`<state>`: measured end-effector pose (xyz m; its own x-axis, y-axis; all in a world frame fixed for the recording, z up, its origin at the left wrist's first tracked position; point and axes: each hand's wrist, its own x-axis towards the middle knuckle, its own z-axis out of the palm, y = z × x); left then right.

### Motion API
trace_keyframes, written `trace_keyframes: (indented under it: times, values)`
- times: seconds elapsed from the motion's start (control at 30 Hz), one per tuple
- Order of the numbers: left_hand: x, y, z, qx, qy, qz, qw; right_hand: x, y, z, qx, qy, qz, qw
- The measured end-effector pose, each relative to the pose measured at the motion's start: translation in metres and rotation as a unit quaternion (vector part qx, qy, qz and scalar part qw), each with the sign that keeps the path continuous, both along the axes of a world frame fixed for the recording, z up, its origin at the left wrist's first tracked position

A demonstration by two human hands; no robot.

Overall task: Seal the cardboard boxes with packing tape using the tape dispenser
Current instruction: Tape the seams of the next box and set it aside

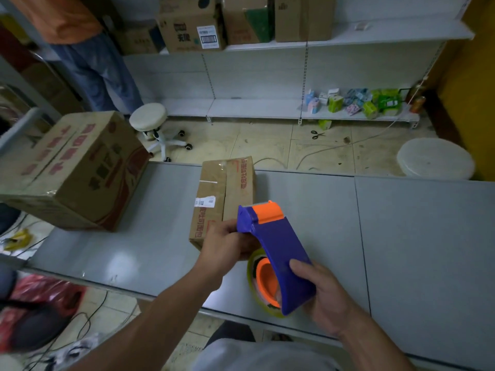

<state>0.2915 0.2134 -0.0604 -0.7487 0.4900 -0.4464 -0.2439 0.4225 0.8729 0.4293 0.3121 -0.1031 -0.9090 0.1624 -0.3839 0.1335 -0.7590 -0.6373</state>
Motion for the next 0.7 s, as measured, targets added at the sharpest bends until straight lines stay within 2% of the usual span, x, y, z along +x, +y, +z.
trace_keyframes:
  times: [0.2,0.27,0.37,0.5,0.57,0.63,0.67,0.7]
  values:
    - [-0.002,-0.014,-0.014,0.004,-0.064,0.086,0.994,-0.003,-0.006,-0.005,-0.030,0.006,-0.047,0.998]
    - [-0.007,-0.018,-0.015,-0.025,-0.028,0.067,0.997,-0.003,-0.007,-0.003,-0.010,0.011,-0.014,1.000]
    - [-0.023,-0.025,-0.013,-0.071,0.070,0.004,0.995,-0.005,-0.005,0.003,0.013,0.008,0.020,1.000]
    - [-0.028,-0.032,-0.008,-0.029,0.052,0.013,0.998,-0.011,0.002,0.014,0.076,0.022,0.101,0.992]
    - [-0.037,-0.035,-0.003,0.028,0.010,0.073,0.997,-0.008,0.006,0.017,0.089,0.015,0.133,0.987]
    - [-0.069,-0.045,0.004,0.102,-0.041,0.208,0.972,0.003,0.010,0.017,0.096,-0.024,0.137,0.986]
    - [-0.088,-0.054,0.007,0.114,-0.039,0.242,0.963,0.010,0.011,0.016,0.100,-0.047,0.126,0.986]
    - [-0.104,-0.064,0.011,0.097,-0.021,0.232,0.968,0.016,0.011,0.015,0.109,-0.065,0.112,0.986]
